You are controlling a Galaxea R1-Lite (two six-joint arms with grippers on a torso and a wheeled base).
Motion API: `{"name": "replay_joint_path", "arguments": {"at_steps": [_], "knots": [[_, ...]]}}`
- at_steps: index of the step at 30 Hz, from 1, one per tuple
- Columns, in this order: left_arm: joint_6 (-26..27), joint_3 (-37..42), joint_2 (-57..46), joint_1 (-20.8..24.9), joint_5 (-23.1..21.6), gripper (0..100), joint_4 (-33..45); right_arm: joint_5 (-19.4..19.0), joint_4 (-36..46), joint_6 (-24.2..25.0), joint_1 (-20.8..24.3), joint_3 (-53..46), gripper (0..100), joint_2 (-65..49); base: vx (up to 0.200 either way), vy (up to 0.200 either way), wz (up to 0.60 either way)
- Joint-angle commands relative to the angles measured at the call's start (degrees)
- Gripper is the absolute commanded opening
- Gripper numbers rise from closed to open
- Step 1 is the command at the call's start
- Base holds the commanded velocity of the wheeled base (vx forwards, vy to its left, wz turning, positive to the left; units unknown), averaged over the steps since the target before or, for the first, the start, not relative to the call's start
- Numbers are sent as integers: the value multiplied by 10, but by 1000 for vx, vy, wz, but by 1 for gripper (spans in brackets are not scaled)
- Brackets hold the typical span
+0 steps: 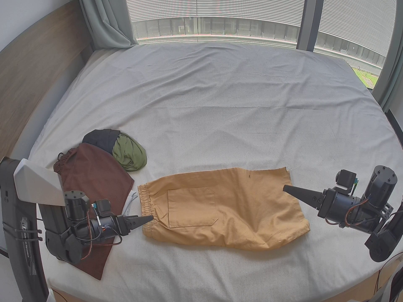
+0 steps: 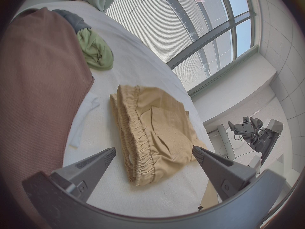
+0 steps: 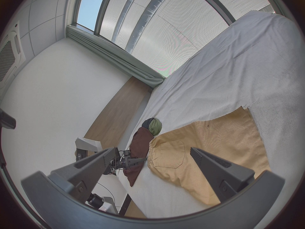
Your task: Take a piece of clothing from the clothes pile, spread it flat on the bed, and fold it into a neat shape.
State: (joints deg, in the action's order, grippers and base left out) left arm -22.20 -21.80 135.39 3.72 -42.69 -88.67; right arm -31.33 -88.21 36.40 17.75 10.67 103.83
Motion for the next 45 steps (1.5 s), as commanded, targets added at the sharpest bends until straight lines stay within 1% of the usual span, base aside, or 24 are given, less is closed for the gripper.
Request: {"name": "replay_joint_path", "arguments": {"at_steps": [1,5,6,10,15,18,19,23,24,33,36,40,41,45], "knots": [[1,-18,53,12,9,100,0,0,0,0,-2,1,100,1,0,0,0],[0,-43,77,14,20,100,0,-1,0,8,-2,1,100,1,0,0,0],[-4,-62,88,18,26,100,0,-1,0,12,-2,1,100,1,0,0,0],[-5,-85,104,27,27,100,0,-8,0,13,-2,1,100,1,0,0,0],[-24,-115,109,45,45,100,0,-11,0,15,-2,1,100,1,0,0,0],[-27,-120,109,48,50,100,0,-11,0,16,-2,1,100,1,0,0,0],[-34,-126,109,55,63,100,0,-11,0,15,-2,1,100,1,0,0,0],[-34,-125,110,55,64,100,0,-11,0,16,-2,1,100,0,0,0,0],[-34,-124,114,55,64,0,0,-11,0,16,-2,1,100,0,0,0,0],[-37,-127,114,52,58,0,-2,-11,0,16,-2,-1,100,1,0,0,0],[-20,-120,106,44,55,0,-4,-11,0,16,-3,-2,100,1,0,0,0],[10,-105,95,33,38,0,-4,-11,0,16,-2,-2,100,1,0,0,0],[17,-98,88,30,27,0,-4,-11,0,16,-2,-2,100,1,0,0,0],[19,-79,60,12,0,0,-3,-11,0,16,-3,-3,100,3,0,0,0]]}}
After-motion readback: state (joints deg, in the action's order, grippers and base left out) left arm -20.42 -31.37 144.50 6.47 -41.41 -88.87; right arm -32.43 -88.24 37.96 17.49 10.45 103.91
